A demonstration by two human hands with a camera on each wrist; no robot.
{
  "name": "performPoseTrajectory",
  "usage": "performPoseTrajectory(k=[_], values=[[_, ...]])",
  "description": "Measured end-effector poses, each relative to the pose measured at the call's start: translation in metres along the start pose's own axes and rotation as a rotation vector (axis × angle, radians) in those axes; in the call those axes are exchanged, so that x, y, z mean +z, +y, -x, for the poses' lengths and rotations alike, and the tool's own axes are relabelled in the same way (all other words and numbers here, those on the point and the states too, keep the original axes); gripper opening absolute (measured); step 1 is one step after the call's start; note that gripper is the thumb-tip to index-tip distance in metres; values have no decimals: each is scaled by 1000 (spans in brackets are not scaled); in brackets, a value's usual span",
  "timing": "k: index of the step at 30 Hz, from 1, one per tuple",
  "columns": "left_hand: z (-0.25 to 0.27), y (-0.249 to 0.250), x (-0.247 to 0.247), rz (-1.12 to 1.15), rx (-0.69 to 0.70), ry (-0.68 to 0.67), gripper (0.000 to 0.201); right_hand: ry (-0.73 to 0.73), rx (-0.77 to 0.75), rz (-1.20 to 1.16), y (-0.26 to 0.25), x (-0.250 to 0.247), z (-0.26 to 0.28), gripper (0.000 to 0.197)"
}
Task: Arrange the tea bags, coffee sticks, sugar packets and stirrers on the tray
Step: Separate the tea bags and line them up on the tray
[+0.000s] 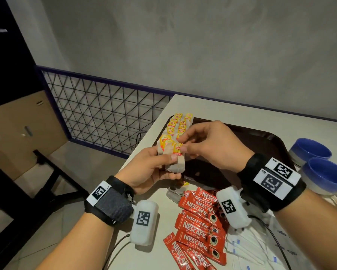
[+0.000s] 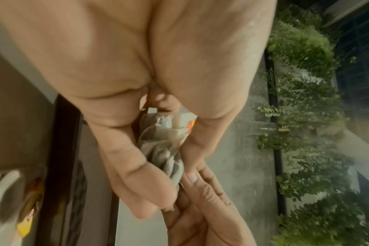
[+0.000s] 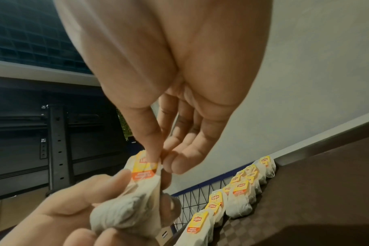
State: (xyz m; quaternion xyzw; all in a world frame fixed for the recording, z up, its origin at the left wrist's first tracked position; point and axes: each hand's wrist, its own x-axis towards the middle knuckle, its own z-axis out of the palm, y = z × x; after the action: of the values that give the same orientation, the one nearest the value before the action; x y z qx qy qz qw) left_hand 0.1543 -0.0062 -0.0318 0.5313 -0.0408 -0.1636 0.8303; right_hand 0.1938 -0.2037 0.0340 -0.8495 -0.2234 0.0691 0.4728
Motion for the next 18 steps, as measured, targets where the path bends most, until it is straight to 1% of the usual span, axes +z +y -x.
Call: performPoseTrajectory(k=[3,4,7,8,13,16,18], values=[[-1,0,-2,89,-8,30,42,25,14,-65,2,0,0,13],[-1,-1,-2,98,-10,37,40,34,17,-83,2,0,0,13],[-2,-2,-2,72,-17,61,22,20,33,-121,2,0,0,17],[-2,-2,-3,55,-16,68,20,16,37,-122,2,1,1,17],[-3,-2,-7,-34,5,65,23,30,44,-68,0,3,-2,11],[-3,-2,-9,-52,17,67,22,-2,65,-61,-3,3,-2,13],[-4,-2,-10,-62,32,80,26,-18,76,-57,-4,3,-3,15]])
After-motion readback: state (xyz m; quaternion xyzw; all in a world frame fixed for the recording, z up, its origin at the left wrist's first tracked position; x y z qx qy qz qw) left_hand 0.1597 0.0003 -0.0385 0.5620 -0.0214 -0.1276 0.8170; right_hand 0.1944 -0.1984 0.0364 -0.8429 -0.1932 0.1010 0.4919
